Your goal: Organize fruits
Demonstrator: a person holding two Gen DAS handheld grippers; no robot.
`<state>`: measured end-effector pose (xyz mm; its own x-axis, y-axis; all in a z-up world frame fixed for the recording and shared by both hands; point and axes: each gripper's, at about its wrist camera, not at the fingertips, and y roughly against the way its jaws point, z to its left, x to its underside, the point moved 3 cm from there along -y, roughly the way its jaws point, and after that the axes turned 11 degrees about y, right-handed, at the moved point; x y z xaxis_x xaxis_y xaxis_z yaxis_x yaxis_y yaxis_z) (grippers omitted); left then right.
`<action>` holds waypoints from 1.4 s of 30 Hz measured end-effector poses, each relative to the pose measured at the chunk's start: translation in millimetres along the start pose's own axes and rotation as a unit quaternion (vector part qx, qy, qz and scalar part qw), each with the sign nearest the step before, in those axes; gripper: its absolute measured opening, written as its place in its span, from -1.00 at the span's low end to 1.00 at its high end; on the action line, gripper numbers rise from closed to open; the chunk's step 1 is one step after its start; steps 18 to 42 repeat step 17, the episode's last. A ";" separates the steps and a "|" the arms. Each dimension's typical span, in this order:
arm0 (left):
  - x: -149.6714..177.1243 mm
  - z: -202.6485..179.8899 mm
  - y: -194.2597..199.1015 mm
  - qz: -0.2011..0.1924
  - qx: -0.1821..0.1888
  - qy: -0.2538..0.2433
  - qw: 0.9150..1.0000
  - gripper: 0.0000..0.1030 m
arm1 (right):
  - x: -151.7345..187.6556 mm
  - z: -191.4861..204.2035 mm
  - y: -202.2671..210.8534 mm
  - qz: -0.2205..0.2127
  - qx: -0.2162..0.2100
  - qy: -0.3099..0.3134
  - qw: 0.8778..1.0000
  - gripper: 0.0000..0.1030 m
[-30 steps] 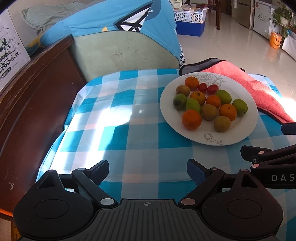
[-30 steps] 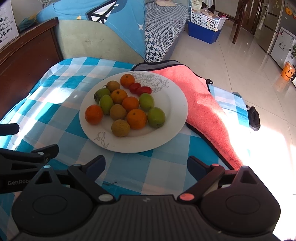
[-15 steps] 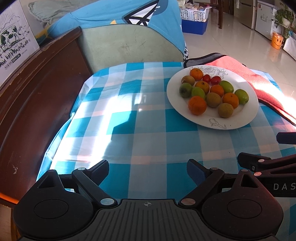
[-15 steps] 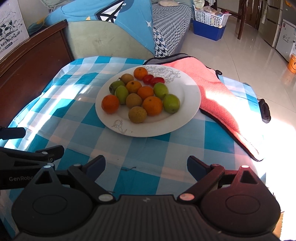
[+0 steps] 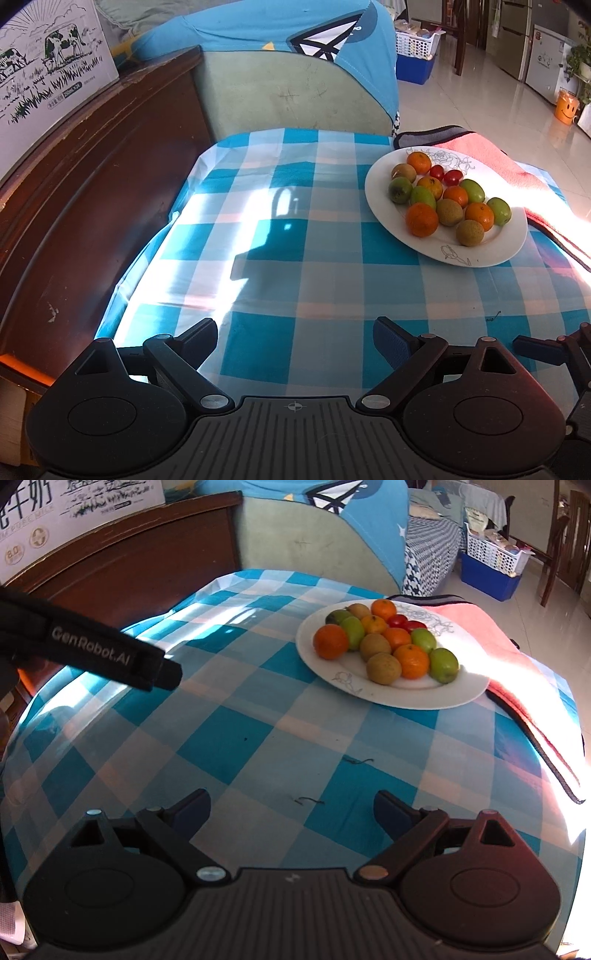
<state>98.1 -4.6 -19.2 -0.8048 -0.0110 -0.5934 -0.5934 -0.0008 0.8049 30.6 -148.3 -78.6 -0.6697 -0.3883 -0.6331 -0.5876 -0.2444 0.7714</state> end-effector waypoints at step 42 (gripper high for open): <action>0.0 -1.4 5.9 -0.006 0.008 0.000 1.000 0.80 | 2.2 18.1 -16.8 -0.096 0.012 0.046 0.994 0.99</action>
